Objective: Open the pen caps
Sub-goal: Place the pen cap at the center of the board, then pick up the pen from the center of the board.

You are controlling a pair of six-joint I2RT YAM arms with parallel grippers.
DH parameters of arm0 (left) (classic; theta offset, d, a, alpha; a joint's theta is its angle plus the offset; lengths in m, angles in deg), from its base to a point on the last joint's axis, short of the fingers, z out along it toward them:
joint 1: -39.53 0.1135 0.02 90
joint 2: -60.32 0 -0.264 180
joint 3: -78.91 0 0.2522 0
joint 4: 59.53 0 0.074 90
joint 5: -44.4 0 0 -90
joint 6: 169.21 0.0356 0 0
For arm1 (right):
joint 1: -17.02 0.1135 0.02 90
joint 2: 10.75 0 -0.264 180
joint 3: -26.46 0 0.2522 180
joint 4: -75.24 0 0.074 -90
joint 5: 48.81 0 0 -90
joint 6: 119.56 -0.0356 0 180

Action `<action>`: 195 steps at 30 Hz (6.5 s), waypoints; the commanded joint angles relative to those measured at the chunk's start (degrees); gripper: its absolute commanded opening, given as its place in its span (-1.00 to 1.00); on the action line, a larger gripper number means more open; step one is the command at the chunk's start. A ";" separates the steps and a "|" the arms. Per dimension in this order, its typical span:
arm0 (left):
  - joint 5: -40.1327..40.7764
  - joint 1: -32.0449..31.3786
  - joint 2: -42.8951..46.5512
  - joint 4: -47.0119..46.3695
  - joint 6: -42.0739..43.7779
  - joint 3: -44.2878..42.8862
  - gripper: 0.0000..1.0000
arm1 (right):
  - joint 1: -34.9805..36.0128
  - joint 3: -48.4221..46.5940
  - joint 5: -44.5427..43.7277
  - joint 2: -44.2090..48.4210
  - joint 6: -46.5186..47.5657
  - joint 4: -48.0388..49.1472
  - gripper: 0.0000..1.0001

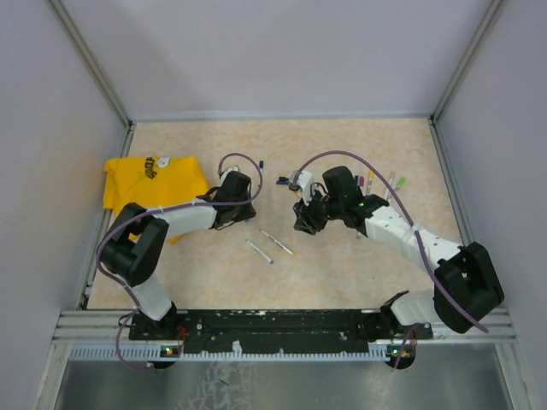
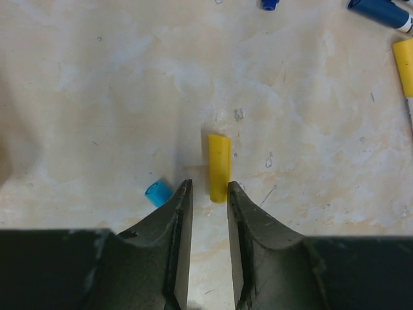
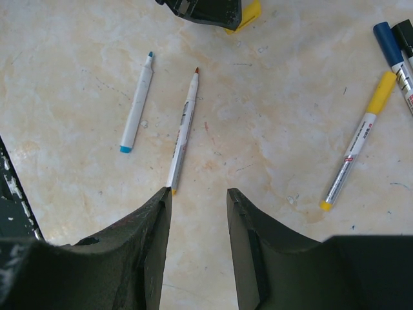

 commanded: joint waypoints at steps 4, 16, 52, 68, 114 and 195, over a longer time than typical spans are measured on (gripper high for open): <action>0.22 -0.07 3.69 2.20 7.75 -3.19 -0.16 | -0.80 -2.06 1.00 2.85 0.41 1.50 -0.20; -3.62 1.39 3.58 -3.57 24.78 -8.16 0.40 | -1.24 -2.04 2.26 3.78 1.41 0.96 -0.20; -11.64 5.21 -19.15 7.04 34.86 -33.14 0.79 | -2.14 -2.08 3.47 4.20 2.30 0.18 -0.20; -8.46 5.17 -27.26 14.41 36.30 -43.89 0.38 | -2.14 -2.06 3.65 4.09 2.31 0.18 -0.21; -6.78 5.98 -10.38 6.84 35.03 -29.10 -1.00 | -3.15 -1.73 9.19 4.41 -1.40 1.42 -0.21; -29.63 -4.33 19.41 -83.17 -6.91 36.04 0.28 | -7.07 7.72 29.63 0.39 -26.10 27.03 -1.00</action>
